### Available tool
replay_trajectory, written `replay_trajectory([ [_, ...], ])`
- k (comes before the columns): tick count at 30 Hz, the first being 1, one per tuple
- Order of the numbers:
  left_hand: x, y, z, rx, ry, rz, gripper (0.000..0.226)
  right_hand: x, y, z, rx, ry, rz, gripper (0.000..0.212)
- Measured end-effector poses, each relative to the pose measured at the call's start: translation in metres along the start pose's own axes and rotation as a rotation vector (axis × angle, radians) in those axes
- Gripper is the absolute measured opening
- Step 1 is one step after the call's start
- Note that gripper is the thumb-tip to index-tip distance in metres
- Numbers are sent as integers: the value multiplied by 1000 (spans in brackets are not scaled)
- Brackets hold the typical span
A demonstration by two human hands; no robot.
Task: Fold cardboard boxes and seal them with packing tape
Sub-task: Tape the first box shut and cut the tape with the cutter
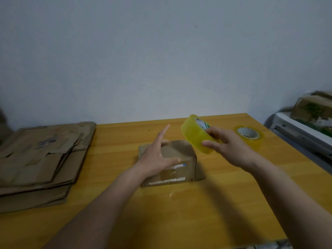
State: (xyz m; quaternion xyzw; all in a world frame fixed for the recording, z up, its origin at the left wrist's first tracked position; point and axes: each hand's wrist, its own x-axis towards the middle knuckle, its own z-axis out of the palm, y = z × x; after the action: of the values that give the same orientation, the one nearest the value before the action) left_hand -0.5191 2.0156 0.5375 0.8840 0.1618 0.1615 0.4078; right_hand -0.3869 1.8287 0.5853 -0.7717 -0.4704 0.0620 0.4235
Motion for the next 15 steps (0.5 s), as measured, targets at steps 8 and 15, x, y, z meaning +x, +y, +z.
replay_trajectory([
  [8, 0, -11, 0, -301, 293, 27, 32, 18, -24, 37, -238, -164, 30, 16],
  [15, -2, -12, 6, -331, 317, -32, 15, 22, -28, 44, -398, -172, 85, 39],
])
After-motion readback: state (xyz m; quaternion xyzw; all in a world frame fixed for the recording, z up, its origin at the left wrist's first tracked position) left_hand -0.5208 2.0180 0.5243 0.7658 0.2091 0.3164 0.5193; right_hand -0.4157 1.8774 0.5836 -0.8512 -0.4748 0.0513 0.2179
